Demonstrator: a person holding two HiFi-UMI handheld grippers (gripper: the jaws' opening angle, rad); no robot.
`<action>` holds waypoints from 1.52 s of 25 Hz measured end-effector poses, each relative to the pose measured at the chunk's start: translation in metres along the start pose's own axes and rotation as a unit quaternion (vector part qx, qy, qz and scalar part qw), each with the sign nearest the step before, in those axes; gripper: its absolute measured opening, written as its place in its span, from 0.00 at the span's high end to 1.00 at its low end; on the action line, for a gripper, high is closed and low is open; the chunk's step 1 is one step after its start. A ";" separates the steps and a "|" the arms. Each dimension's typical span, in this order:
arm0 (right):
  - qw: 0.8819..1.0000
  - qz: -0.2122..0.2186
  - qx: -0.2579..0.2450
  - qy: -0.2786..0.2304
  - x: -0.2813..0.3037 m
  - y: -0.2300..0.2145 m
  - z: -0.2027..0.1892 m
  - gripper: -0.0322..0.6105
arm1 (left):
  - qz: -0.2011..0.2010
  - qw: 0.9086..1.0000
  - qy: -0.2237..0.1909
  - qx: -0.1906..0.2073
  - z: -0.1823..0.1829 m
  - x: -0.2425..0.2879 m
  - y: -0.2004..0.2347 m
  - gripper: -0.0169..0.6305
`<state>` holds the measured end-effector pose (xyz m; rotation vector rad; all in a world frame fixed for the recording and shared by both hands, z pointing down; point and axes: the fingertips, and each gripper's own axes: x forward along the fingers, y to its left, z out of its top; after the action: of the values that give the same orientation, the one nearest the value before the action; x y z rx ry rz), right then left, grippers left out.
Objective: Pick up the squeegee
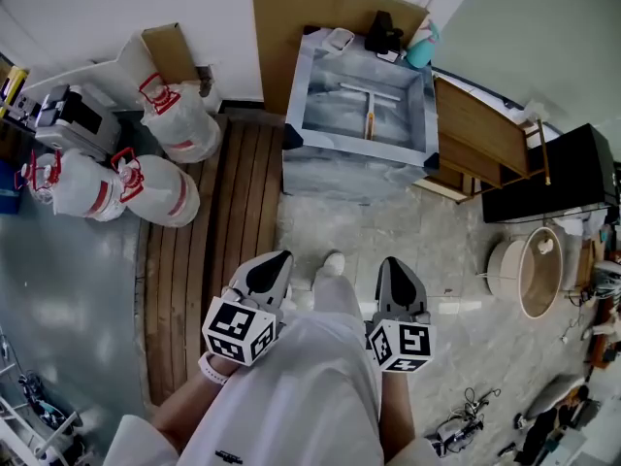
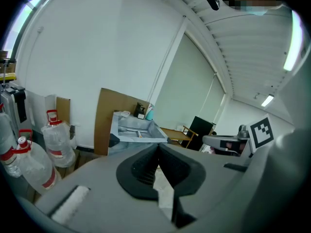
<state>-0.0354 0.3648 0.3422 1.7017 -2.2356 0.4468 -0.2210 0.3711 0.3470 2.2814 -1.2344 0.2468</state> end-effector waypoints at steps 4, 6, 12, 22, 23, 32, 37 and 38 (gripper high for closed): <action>1.000 -0.001 -0.001 0.004 0.030 -0.022 0.008 0.94 | -0.002 1.000 0.000 0.001 0.014 0.032 0.006 0.97; 1.000 0.004 -0.005 0.005 0.050 -0.037 0.013 0.94 | 0.002 1.000 0.003 0.001 0.020 0.054 0.010 0.97; 1.000 0.022 -0.018 0.010 0.131 -0.107 0.039 0.94 | 0.026 1.000 0.012 0.001 0.054 0.143 0.023 0.97; 0.996 0.083 0.012 0.003 0.248 -0.205 0.111 0.94 | 0.057 0.998 0.007 -0.016 0.145 0.308 0.011 0.97; 0.996 0.088 0.009 0.001 0.257 -0.210 0.116 0.94 | 0.063 0.998 0.006 -0.024 0.149 0.318 0.013 0.97; 0.995 0.092 0.005 0.026 0.299 -0.227 0.130 0.94 | 0.066 0.997 0.034 -0.035 0.166 0.355 0.037 0.97; 0.996 0.084 -0.004 0.037 0.312 -0.228 0.127 0.94 | 0.056 0.997 0.042 -0.032 0.169 0.367 0.045 0.97; 0.996 0.082 -0.004 0.041 0.315 -0.227 0.125 0.94 | 0.056 0.997 0.043 -0.034 0.169 0.369 0.047 0.97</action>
<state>0.0973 -0.0198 0.3742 1.4729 -2.3232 0.5339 -0.0661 -0.0064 0.3674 2.1251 -1.3065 0.3361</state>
